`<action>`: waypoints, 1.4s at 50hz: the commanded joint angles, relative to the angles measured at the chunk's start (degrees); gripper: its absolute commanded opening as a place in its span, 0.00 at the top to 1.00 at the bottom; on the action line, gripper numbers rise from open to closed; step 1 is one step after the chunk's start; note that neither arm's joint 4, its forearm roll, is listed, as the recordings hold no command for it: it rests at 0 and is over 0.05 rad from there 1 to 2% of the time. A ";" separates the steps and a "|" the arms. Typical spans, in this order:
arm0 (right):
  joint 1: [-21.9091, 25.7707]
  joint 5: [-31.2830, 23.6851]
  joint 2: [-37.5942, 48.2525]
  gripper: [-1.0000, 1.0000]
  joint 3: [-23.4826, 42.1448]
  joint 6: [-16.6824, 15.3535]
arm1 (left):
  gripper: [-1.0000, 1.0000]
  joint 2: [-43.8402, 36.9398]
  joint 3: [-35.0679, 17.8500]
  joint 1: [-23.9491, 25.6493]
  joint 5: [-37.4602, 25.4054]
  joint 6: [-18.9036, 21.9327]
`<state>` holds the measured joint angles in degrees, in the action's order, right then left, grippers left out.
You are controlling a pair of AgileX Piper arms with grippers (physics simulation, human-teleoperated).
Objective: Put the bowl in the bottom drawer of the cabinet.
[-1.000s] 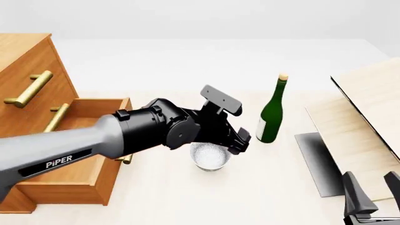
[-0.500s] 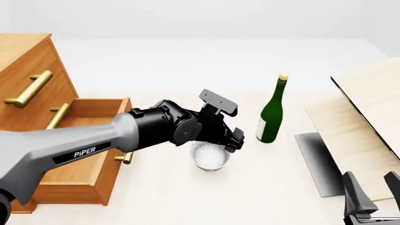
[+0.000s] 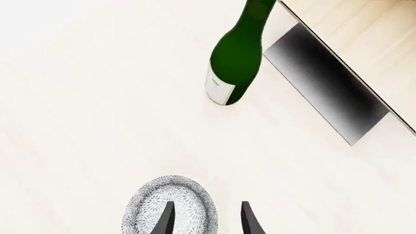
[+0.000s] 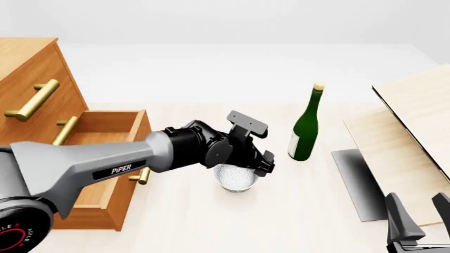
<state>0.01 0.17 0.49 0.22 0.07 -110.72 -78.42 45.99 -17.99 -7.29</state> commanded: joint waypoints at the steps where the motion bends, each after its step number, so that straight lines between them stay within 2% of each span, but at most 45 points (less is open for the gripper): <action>1: -0.01 0.00 0.00 0.00 0.00 0.01 | 0.00 -1.64 -0.13 0.08 0.16 -1.13; 39: 0.00 0.00 -0.01 0.00 0.00 0.00 | 0.00 -4.54 1.31 2.00 1.98 -5.23; 70: -0.01 0.00 0.00 0.00 0.00 0.00 | 0.00 -5.92 3.19 1.30 4.35 -7.93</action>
<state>0.01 0.17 0.49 0.22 0.07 -116.28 -76.00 47.50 -14.49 -14.27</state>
